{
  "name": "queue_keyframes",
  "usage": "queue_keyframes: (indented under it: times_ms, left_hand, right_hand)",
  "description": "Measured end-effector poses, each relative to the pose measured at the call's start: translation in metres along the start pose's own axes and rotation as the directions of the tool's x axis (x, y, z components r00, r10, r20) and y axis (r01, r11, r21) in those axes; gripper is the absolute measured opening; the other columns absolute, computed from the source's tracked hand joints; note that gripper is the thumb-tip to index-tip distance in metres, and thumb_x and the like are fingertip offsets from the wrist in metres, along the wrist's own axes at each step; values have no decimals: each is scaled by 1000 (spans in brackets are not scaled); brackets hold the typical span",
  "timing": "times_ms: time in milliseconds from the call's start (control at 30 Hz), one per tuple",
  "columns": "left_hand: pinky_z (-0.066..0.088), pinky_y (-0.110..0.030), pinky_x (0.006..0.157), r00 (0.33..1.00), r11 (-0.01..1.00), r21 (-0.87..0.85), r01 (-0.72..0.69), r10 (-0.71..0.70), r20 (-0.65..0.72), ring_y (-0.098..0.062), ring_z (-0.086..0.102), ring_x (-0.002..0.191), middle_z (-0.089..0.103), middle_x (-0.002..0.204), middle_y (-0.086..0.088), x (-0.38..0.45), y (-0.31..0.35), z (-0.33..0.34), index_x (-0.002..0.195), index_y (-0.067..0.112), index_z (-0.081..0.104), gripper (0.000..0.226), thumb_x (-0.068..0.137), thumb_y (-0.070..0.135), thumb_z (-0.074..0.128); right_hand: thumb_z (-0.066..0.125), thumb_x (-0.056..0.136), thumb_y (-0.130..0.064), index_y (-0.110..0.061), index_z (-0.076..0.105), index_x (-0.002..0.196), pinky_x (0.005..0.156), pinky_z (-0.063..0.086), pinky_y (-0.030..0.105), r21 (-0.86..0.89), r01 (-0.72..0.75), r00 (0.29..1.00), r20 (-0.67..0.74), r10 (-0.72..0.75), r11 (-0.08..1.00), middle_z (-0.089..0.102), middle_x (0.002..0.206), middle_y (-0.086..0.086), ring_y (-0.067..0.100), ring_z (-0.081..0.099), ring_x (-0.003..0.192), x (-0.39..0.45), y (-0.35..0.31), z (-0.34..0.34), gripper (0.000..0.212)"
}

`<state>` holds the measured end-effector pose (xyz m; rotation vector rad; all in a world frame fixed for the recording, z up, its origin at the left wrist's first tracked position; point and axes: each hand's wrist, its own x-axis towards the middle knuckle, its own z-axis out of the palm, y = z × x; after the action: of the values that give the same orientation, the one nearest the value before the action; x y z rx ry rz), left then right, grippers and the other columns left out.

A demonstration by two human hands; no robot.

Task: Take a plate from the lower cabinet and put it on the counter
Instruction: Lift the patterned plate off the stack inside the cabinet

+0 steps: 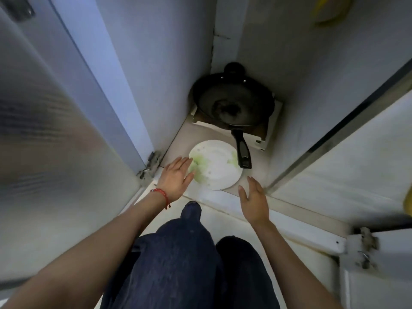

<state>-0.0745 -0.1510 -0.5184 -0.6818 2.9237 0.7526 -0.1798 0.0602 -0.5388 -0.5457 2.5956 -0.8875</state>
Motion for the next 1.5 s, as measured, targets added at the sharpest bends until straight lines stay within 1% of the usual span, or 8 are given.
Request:
queue_keyframes:
  times_ms: [333, 500, 600, 700, 900, 1067, 1267, 1500]
  left_hand:
    - [17, -35, 116, 998, 999, -49, -5, 2, -68, -22, 20, 141, 32, 150, -10, 33, -36, 49, 139, 9, 29, 51, 94, 31, 39]
    - [22, -33, 114, 986, 946, -311, 91, -128, -103, -26, 26, 139, 37, 146, -15, 53, -43, 65, 137, 7, 33, 48, 93, 23, 44]
    - [25, -20, 102, 974, 902, -417, 111, -181, -134, -29, 37, 132, 45, 140, -16, 64, -47, 73, 133, 6, 39, 44, 92, 22, 46]
    - [29, -26, 102, 962, 843, -516, 151, -244, -118, -27, 36, 133, 48, 138, -15, 72, -48, 81, 133, 8, 41, 44, 91, 20, 49]
    - [44, -13, 71, 943, 731, -659, 179, -318, -97, -19, 61, 92, 63, 96, 5, 87, -46, 89, 110, 13, 60, 28, 84, 6, 55]
    - [44, -29, 90, 913, 620, -753, 219, -402, -65, -23, 57, 97, 62, 100, -2, 91, -44, 89, 107, 8, 64, 39, 76, -12, 53]
    - [49, -44, 92, 871, 487, -829, 276, -492, 1, -29, 59, 97, 64, 110, -18, 87, -45, 86, 113, 2, 60, 47, 71, -19, 53]
    - [48, -50, 96, 828, 372, -869, 326, -555, 73, -35, 61, 105, 64, 114, -23, 77, -47, 85, 114, -2, 59, 47, 70, -19, 57]
  right_hand:
    - [45, 94, -29, -8, 35, 137, 108, 35, 38, 27, 65, 997, -51, -63, 998, 44, 141, 13, 27, 39, 130, 45, 36, 40, 49]
    - [47, 93, -27, -7, 40, 132, 102, 41, 39, 25, 85, 992, -96, -82, 996, 50, 135, 12, 26, 45, 125, 73, 41, 50, 44]
    - [52, 91, -20, -1, 47, 124, 95, 42, 36, 64, 71, 985, -163, -60, 995, 56, 125, 18, 31, 50, 117, 87, 42, 57, 38]
    - [59, 87, -17, 3, 51, 118, 92, 44, 37, 176, 29, 978, -206, 8, 984, 60, 118, 22, 36, 55, 110, 97, 42, 64, 37]
    - [67, 80, -12, 6, 60, 99, 78, 44, 31, 320, -45, 959, -251, 131, 946, 67, 99, 24, 37, 61, 93, 108, 45, 74, 28]
    - [67, 80, -14, 8, 62, 90, 76, 49, 38, 304, -61, 962, -235, 137, 951, 66, 90, 26, 38, 60, 86, 110, 46, 76, 25]
    - [64, 80, -14, 8, 61, 87, 74, 49, 38, 317, -66, 961, -237, 146, 946, 65, 86, 26, 36, 58, 83, 103, 46, 79, 23]
    - [62, 82, -8, -4, 67, 91, 58, 37, 10, 434, -46, 958, -236, 163, 900, 67, 83, 8, 17, 56, 75, 88, 41, 80, 11]
